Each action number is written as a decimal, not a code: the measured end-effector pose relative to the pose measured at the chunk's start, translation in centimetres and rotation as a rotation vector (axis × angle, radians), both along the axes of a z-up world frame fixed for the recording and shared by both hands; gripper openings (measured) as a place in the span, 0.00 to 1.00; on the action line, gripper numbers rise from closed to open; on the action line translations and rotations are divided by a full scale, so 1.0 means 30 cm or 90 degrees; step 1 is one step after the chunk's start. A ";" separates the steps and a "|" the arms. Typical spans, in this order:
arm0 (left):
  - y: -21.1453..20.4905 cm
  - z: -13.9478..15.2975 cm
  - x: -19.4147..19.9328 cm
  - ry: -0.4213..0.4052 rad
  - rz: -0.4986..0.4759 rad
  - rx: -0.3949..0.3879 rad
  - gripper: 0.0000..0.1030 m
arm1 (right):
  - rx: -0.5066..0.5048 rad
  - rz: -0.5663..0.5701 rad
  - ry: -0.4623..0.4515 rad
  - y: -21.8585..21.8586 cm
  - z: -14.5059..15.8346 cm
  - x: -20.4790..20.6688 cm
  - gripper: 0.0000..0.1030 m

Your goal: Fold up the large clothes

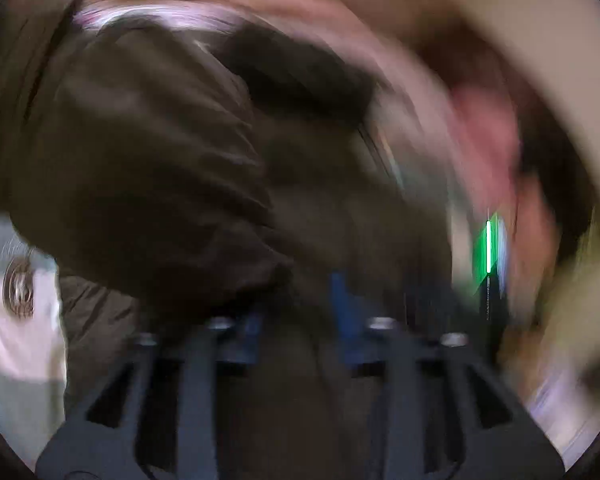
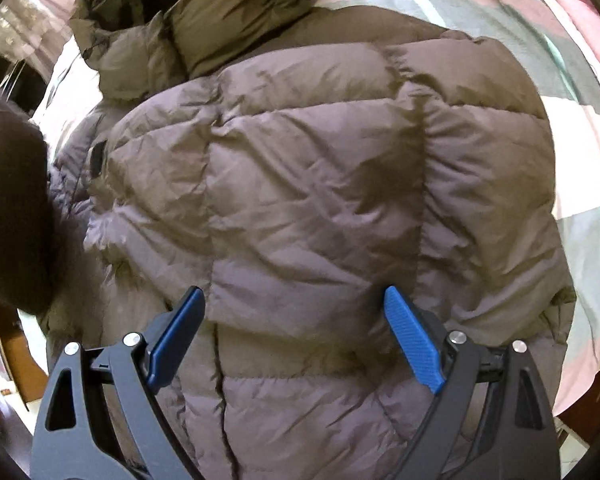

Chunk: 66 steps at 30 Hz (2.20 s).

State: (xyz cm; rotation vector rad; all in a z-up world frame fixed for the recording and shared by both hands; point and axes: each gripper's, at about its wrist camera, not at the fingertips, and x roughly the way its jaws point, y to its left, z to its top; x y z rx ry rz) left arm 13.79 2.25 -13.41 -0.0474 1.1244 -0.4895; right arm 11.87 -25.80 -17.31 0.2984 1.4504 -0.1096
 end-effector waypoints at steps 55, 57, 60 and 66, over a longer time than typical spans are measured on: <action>0.437 -0.362 0.078 0.217 0.341 0.260 0.69 | -0.045 0.080 -0.052 0.355 -0.168 0.357 0.57; 0.438 -0.341 0.082 0.211 0.339 0.260 0.68 | -0.033 0.079 -0.046 0.351 -0.153 0.355 0.59; 0.454 -0.277 0.065 0.210 0.329 0.205 0.71 | 0.039 0.038 -0.041 0.296 -0.102 0.334 0.60; 0.499 -0.271 0.018 0.245 0.312 0.163 0.78 | -0.050 -0.005 -0.033 0.163 -0.044 0.286 0.72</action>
